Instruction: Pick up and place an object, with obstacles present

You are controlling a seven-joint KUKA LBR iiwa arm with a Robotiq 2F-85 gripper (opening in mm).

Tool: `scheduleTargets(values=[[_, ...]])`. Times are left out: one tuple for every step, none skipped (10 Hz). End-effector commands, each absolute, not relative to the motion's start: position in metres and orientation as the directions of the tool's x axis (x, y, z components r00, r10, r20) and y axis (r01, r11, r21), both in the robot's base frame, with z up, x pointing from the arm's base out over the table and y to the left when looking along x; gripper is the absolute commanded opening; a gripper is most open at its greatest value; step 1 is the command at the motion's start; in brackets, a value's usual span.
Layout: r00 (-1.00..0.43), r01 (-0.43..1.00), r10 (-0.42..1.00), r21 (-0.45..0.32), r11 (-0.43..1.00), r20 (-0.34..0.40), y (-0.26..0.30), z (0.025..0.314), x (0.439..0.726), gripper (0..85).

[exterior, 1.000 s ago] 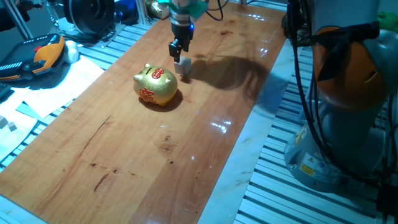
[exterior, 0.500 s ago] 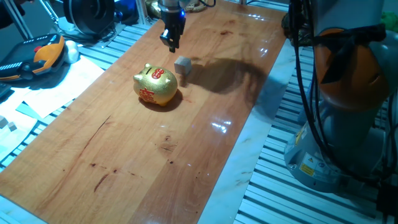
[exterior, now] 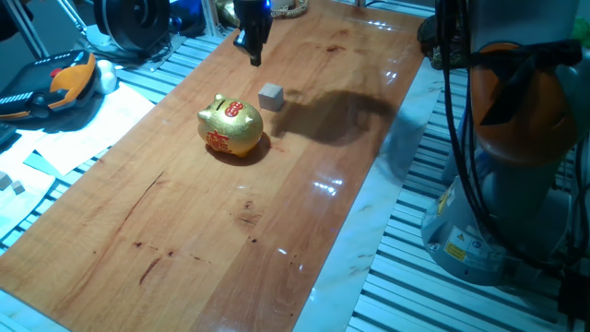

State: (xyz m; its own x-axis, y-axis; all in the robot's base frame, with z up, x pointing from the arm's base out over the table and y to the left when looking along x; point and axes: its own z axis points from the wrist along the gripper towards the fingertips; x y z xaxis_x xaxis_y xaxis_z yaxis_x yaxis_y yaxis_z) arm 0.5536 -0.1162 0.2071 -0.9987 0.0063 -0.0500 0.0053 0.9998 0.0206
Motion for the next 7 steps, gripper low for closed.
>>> scheduleTargets(values=[[-0.999, 0.006, 0.007, 0.026, 1.000, -0.045, -0.113, 0.216, 0.550, 0.0], [-0.999, 0.001, 0.002, 0.026, 1.000, -0.043, -0.110, 0.219, 0.547, 0.0], [-0.999, -0.008, -0.007, 0.029, 1.000, -0.042, -0.109, 0.221, 0.545, 0.0], [-0.999, -0.014, -0.013, 0.029, 0.999, -0.044, -0.108, 0.223, 0.542, 0.0], [-0.999, -0.027, -0.026, 0.024, 0.999, -0.044, -0.106, 0.226, 0.538, 0.0], [-0.998, -0.050, -0.049, 0.018, 0.999, -0.050, -0.105, 0.228, 0.534, 0.0], [-0.995, -0.082, -0.082, -0.007, 0.997, -0.063, -0.104, 0.230, 0.532, 0.0]])
